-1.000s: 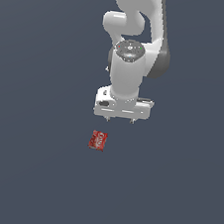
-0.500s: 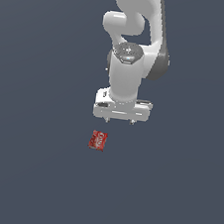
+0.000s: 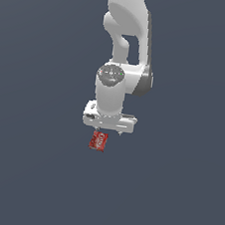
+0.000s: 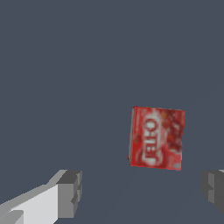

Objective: Pick up the object and move it to a goal position.

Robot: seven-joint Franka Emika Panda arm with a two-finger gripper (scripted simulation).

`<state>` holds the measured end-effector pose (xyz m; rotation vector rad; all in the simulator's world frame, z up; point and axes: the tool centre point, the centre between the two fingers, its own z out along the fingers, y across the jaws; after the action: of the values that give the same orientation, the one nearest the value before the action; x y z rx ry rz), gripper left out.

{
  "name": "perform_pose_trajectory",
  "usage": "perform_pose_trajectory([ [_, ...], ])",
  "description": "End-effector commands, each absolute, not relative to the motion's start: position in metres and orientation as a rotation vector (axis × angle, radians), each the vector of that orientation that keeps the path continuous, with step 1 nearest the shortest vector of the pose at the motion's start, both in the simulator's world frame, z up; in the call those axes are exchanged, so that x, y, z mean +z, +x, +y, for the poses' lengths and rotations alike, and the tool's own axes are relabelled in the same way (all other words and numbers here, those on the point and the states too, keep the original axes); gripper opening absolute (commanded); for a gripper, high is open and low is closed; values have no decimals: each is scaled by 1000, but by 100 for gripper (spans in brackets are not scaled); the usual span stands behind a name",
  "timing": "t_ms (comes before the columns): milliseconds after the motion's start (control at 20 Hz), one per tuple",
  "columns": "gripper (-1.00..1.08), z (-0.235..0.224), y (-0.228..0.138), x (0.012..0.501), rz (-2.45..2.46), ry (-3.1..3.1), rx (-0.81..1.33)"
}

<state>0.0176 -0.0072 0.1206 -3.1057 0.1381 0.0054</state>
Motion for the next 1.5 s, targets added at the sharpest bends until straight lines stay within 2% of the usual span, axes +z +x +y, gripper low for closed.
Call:
perform_pose_trajectory([
  [0,100,-21,20,102,183,-3114,4],
  [450,100,-48,22,67,264,-3130,0],
  [800,100,-48,21,61,264,-3130,3],
  [1450,100,-49,22,15,266,-3130,0],
])
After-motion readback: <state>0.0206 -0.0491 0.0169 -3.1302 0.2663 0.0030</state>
